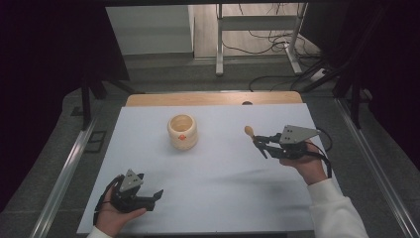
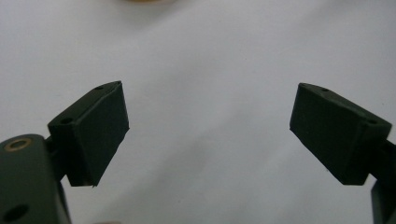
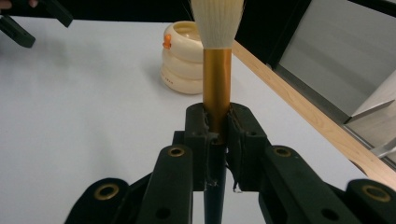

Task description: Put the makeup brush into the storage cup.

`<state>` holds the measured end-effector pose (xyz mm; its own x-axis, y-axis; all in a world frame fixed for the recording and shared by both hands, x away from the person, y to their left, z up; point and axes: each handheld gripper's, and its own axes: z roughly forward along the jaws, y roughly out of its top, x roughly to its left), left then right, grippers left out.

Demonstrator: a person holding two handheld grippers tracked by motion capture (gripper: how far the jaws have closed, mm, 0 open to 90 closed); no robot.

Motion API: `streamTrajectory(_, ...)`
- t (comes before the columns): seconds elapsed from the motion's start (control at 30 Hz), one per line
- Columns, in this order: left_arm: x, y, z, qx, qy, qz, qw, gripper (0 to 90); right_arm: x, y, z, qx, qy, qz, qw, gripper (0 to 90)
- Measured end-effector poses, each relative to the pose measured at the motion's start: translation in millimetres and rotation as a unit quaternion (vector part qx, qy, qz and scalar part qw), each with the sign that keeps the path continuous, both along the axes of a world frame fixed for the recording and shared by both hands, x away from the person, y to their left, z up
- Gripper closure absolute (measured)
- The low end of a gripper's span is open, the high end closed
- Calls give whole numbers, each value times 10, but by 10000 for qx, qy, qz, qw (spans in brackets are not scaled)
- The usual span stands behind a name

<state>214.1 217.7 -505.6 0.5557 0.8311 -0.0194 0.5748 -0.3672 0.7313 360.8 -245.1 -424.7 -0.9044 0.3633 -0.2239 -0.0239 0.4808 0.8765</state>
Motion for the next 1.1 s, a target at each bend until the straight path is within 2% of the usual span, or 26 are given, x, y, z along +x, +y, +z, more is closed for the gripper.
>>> streamTrajectory(0.4,4,1,-1,-3,-3,-3,10000,121,-48,86,-17,212,49,29,9998,794)
streamTrajectory(0.57,7,-11,-1,0,-4,4,10000,122,-55,80,-63,368,172,-99,9991,794)
streamTrajectory(0.77,7,-17,2,4,-11,-1,10000,122,-69,78,-65,511,198,-159,9984,794)
streamTrajectory(0.97,1,-25,11,18,-38,-1,10000,122,-89,67,-63,763,299,-224,9964,794)
streamTrajectory(1.1,-7,-34,35,-7,-69,-1,10000,122,-95,76,-68,799,297,-245,9961,794)
